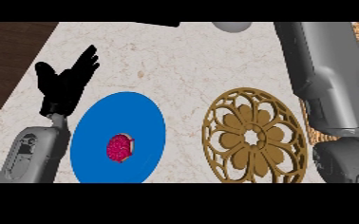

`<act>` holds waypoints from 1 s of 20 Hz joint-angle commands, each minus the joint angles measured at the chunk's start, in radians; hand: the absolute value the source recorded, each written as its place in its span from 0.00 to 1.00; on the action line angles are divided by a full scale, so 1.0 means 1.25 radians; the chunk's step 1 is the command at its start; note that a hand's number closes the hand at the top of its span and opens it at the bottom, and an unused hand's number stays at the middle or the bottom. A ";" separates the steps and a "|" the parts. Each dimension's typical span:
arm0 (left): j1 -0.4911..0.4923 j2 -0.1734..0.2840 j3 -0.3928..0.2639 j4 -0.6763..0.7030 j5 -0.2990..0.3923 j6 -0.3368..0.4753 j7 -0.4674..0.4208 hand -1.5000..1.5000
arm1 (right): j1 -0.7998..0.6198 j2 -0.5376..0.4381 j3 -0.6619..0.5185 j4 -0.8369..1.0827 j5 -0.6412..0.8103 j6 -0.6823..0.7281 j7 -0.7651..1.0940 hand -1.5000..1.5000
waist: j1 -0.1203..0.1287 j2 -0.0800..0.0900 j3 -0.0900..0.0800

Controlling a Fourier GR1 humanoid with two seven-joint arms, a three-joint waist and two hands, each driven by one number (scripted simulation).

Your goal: Pick the tomato from the placemat and place it in the basket

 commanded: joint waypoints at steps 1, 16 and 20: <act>-0.005 0.023 0.020 0.004 0.016 -0.019 0.004 0.50 | -0.048 -0.037 -0.044 0.051 0.058 -0.028 0.167 1.00 | -0.003 0.001 0.001; 0.039 0.014 0.029 0.022 0.002 0.003 -0.017 0.50 | -0.012 -0.070 -0.165 0.123 0.233 -0.037 0.246 1.00 | -0.044 -0.013 0.003; 0.013 0.035 0.046 0.006 0.015 -0.005 0.013 0.50 | 0.013 -0.055 -0.187 0.135 0.274 -0.042 0.248 1.00 | -0.057 -0.018 0.004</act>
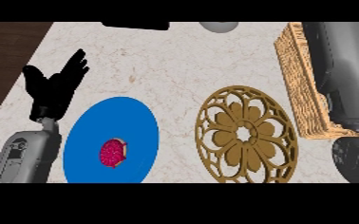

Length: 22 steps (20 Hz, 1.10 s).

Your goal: Pick the tomato from the placemat and place it in the basket

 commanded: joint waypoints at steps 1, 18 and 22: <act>0.033 -0.024 -0.014 -0.014 -0.014 0.021 -0.008 0.50 | 0.035 0.005 -0.032 0.003 0.021 -0.065 0.177 1.00 | -0.013 -0.005 0.001; 0.035 0.003 0.011 -0.029 0.007 -0.002 0.021 0.50 | 0.164 0.069 -0.167 -0.118 0.106 -0.200 0.163 0.00 | -0.036 -0.016 0.002; 0.044 0.017 0.023 -0.054 0.014 -0.008 0.022 0.50 | 0.140 0.046 -0.191 -0.102 0.108 -0.237 0.111 0.00 | -0.026 -0.014 0.002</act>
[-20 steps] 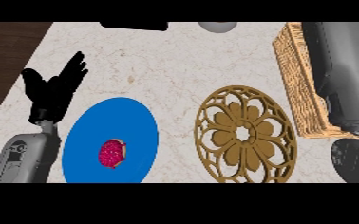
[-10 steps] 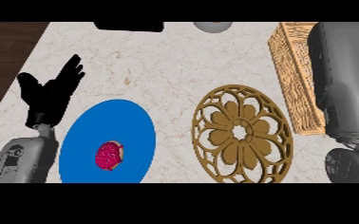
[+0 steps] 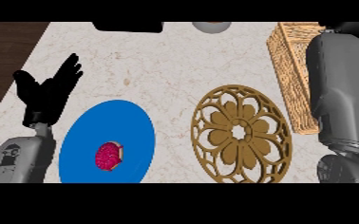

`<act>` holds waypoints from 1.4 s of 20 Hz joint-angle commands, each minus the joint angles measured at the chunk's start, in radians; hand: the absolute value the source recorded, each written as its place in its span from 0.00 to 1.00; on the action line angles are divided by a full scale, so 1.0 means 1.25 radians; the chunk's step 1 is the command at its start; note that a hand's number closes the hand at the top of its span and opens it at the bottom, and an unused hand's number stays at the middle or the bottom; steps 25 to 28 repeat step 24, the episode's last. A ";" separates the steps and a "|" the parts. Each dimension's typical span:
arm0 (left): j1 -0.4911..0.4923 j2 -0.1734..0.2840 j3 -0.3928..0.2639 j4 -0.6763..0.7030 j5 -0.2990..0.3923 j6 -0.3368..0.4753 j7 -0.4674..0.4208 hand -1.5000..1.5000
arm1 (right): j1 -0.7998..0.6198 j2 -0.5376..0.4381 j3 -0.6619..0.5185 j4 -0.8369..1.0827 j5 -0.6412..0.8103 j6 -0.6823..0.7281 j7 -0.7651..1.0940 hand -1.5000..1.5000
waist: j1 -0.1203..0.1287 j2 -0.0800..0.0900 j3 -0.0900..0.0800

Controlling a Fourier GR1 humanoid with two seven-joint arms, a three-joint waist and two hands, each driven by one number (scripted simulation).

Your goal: Pick the tomato from the placemat and place it in the basket

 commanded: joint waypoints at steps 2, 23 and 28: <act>0.026 -0.015 -0.015 0.002 -0.012 -0.002 -0.031 0.50 | -0.003 0.018 -0.019 -0.033 0.039 -0.117 0.167 0.00 | 0.004 0.003 0.000; 0.038 0.005 0.015 0.033 -0.005 -0.007 -0.020 0.50 | 0.226 0.153 0.143 -0.561 -0.177 -0.086 0.147 0.00 | -0.031 -0.036 -0.003; 0.021 0.016 0.019 0.011 0.004 -0.009 0.008 0.50 | 0.270 0.153 0.167 -0.572 -0.190 -0.080 0.146 0.00 | -0.029 -0.039 -0.002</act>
